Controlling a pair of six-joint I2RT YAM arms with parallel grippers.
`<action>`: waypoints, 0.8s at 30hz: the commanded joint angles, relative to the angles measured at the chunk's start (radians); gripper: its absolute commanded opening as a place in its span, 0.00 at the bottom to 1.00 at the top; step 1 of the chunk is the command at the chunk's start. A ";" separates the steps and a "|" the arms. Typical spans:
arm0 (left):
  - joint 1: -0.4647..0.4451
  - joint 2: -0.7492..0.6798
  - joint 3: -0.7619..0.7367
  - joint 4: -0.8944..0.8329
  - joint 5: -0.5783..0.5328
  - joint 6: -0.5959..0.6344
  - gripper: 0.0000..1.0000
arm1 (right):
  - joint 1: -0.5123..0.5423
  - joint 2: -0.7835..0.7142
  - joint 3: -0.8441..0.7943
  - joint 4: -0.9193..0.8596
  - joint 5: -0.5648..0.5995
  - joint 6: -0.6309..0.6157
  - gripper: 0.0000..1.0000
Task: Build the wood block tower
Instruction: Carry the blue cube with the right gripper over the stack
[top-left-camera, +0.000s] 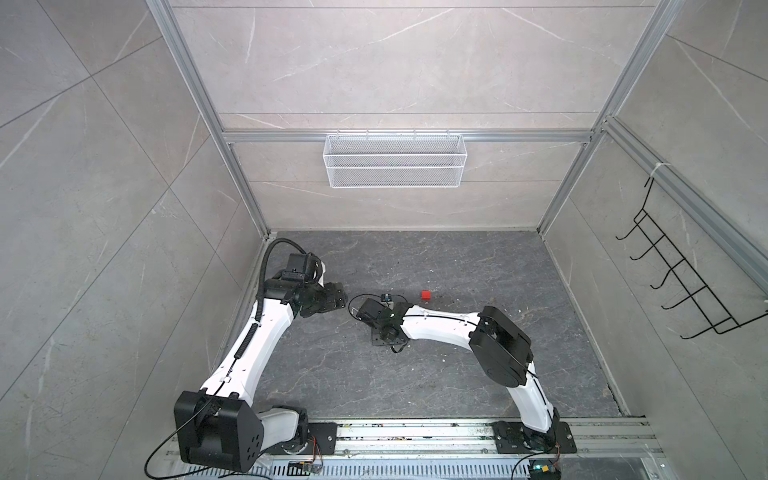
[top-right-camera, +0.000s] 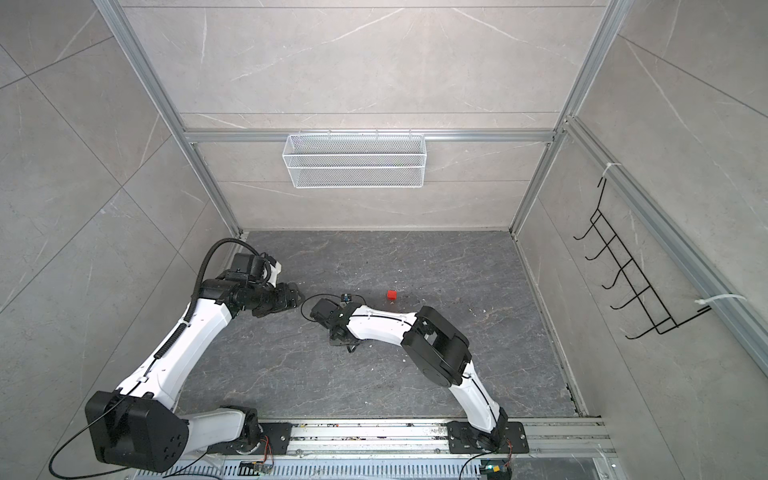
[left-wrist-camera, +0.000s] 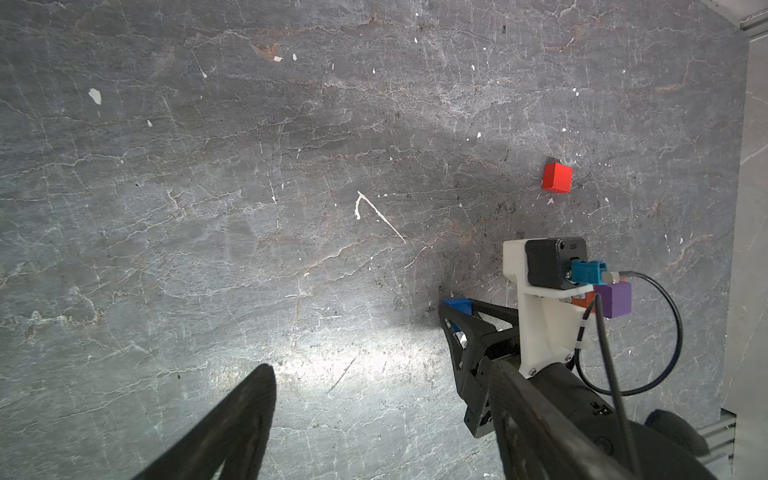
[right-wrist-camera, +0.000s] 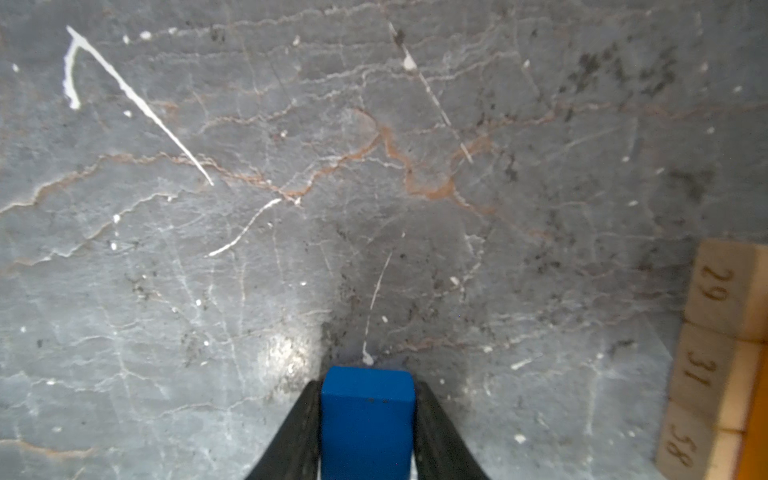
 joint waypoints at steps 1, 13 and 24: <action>0.007 -0.008 -0.001 0.021 0.030 0.019 0.83 | 0.002 0.017 0.022 -0.044 0.022 -0.014 0.04; 0.007 0.021 0.000 0.024 0.111 0.026 0.83 | -0.005 -0.133 0.024 -0.100 0.129 -0.089 0.01; 0.007 0.029 -0.004 0.034 0.157 0.034 0.83 | -0.077 -0.308 -0.010 -0.152 0.126 -0.176 0.02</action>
